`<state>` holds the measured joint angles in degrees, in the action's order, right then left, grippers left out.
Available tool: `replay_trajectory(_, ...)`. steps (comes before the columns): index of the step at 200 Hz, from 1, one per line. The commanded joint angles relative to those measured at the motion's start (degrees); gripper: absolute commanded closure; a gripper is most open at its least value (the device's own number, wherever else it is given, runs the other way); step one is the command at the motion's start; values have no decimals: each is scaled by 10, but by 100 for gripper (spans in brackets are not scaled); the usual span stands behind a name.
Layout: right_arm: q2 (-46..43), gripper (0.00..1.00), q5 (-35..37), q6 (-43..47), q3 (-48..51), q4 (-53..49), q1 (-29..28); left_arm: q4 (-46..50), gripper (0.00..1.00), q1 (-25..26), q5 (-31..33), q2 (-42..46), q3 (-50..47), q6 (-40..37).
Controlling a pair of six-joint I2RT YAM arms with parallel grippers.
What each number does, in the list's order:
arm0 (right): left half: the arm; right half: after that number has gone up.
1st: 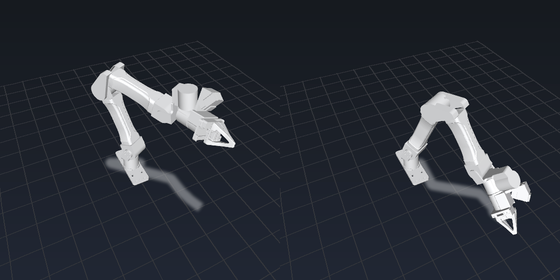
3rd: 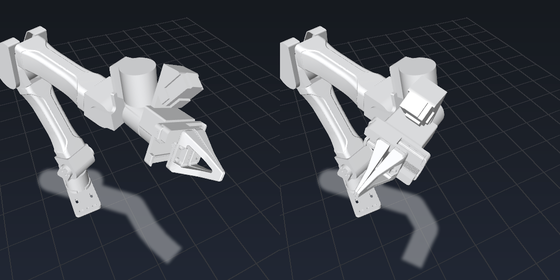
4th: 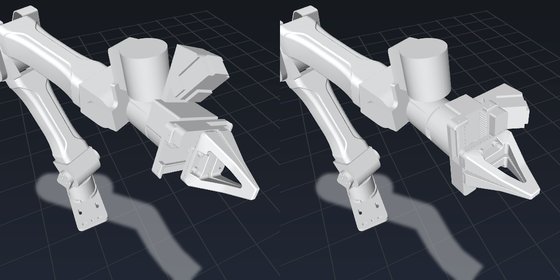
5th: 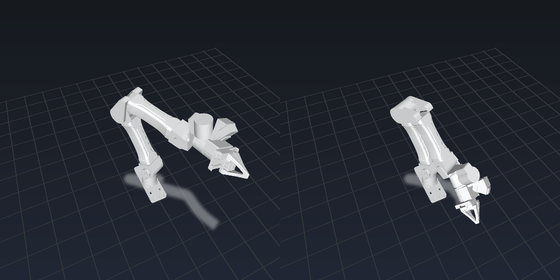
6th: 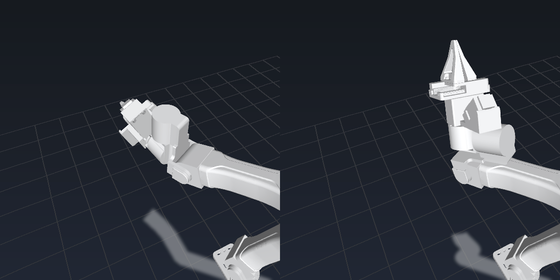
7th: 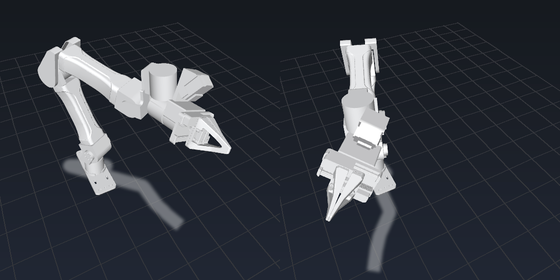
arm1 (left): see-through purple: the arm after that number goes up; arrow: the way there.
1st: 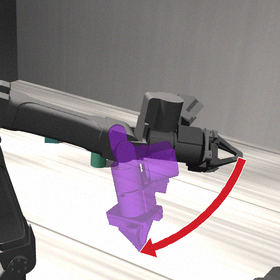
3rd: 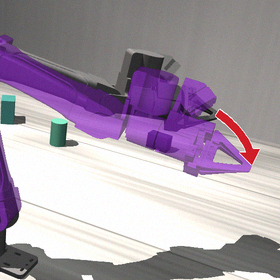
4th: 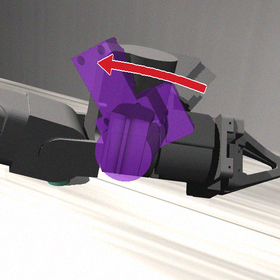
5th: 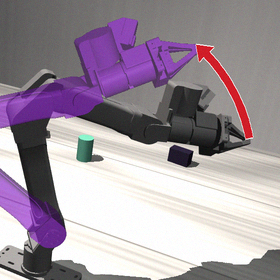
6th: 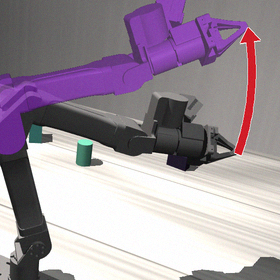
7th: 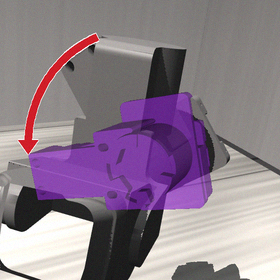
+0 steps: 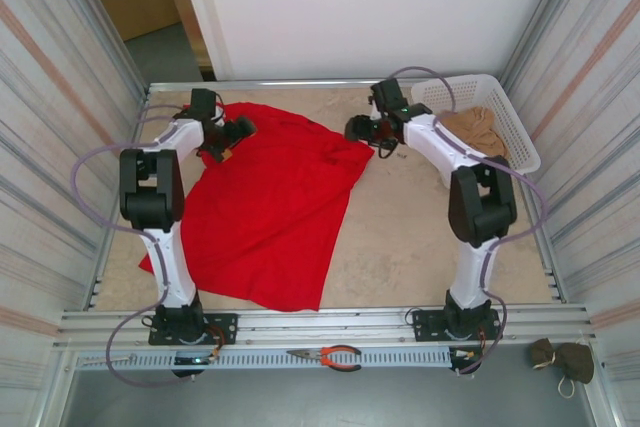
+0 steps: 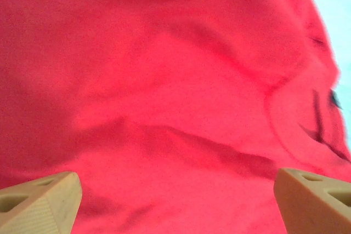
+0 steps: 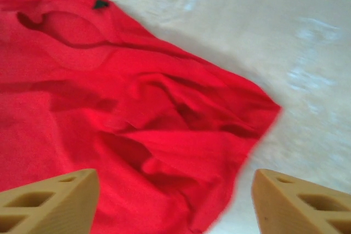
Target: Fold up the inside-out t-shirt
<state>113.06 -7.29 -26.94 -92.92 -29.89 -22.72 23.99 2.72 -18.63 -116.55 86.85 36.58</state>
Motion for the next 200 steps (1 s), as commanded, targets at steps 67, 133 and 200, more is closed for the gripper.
replay_trajectory(67,190,78,103,-67,-167,-66,-59,-32,9,19,-40,238,-204,37)
replay_trajectory(133,172,100,61,-21,-258,-98,48,-25,8,43,-34,310,-315,1)
replay_trajectory(200,40,27,-6,-1,-91,-68,18,-17,8,36,-2,298,-322,-24)
